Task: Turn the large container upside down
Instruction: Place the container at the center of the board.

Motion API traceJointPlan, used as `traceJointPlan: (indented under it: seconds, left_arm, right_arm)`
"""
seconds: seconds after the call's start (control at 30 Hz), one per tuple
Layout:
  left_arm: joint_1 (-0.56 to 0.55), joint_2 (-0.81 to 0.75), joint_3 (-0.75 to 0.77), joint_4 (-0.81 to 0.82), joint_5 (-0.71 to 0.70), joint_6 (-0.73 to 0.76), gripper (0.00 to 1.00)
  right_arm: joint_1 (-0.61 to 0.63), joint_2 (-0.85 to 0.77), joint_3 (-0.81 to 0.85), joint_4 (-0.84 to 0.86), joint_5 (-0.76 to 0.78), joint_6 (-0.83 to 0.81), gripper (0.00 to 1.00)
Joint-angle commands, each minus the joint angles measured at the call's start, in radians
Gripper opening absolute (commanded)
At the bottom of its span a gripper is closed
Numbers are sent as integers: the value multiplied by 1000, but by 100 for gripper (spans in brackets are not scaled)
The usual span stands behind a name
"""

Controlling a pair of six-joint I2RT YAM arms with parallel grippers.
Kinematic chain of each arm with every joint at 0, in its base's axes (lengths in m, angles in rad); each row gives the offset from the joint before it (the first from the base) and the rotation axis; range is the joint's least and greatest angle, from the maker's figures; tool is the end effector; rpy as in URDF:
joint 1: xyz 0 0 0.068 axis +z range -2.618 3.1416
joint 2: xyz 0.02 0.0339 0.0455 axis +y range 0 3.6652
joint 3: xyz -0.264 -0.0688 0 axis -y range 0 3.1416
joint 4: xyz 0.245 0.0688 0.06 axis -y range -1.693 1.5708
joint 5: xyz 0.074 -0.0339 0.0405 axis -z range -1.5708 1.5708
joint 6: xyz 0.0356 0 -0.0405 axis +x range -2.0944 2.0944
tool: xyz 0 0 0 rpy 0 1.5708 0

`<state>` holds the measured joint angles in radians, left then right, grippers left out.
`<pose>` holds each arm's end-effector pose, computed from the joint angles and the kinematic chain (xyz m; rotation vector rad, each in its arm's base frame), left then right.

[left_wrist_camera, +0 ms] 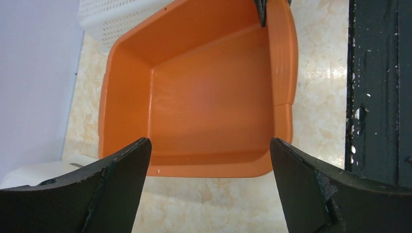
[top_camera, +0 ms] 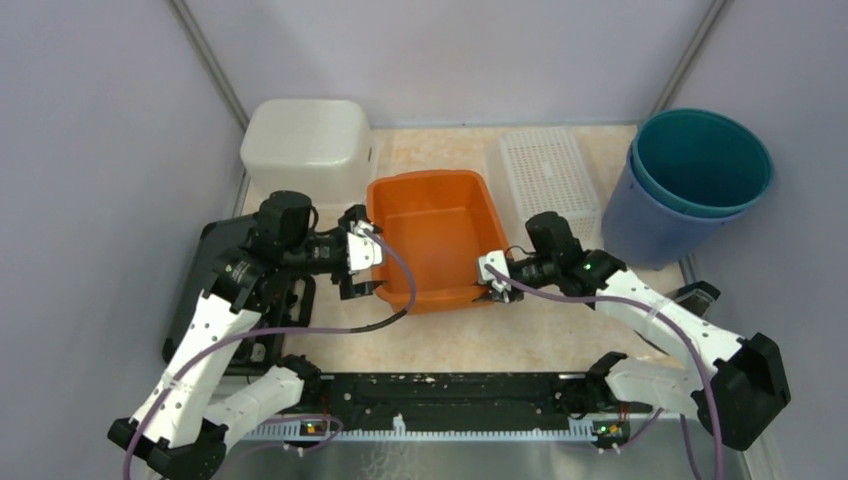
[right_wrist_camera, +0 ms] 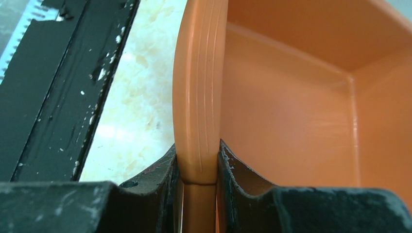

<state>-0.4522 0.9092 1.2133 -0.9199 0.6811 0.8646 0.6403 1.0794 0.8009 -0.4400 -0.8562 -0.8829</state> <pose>0.1310 -0.0886 0.3937 1.5426 1.3835 -0.4910 0.1610 0.1534 0.2725 -1.7449 1.2064 0.8268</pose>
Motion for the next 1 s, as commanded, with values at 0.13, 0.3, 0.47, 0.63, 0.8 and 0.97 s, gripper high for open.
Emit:
traceJointPlan:
  seconds: [0.13, 0.3, 0.47, 0.63, 0.8, 0.97]
  left_arm:
    - [13, -36, -110, 118, 5, -23, 99]
    - [19, -44, -129, 131, 15, -27, 99]
    - [21, -51, -137, 139, 15, -33, 99]
    - [29, -71, -147, 131, 25, -36, 99]
    - [33, -75, -162, 141, 16, -38, 99]
    - [33, -92, -188, 143, 6, -30, 99]
  right_arm:
    - [70, 35, -101, 171, -23, 23, 0]
    - [116, 92, -143, 236, 29, 38, 6]
    - [133, 116, -129, 221, 63, 28, 26]
    - [132, 82, -114, 195, 110, 4, 64]
    - [130, 33, -15, 56, 178, -18, 85]
    - [31, -21, 150, -56, 245, 18, 93]
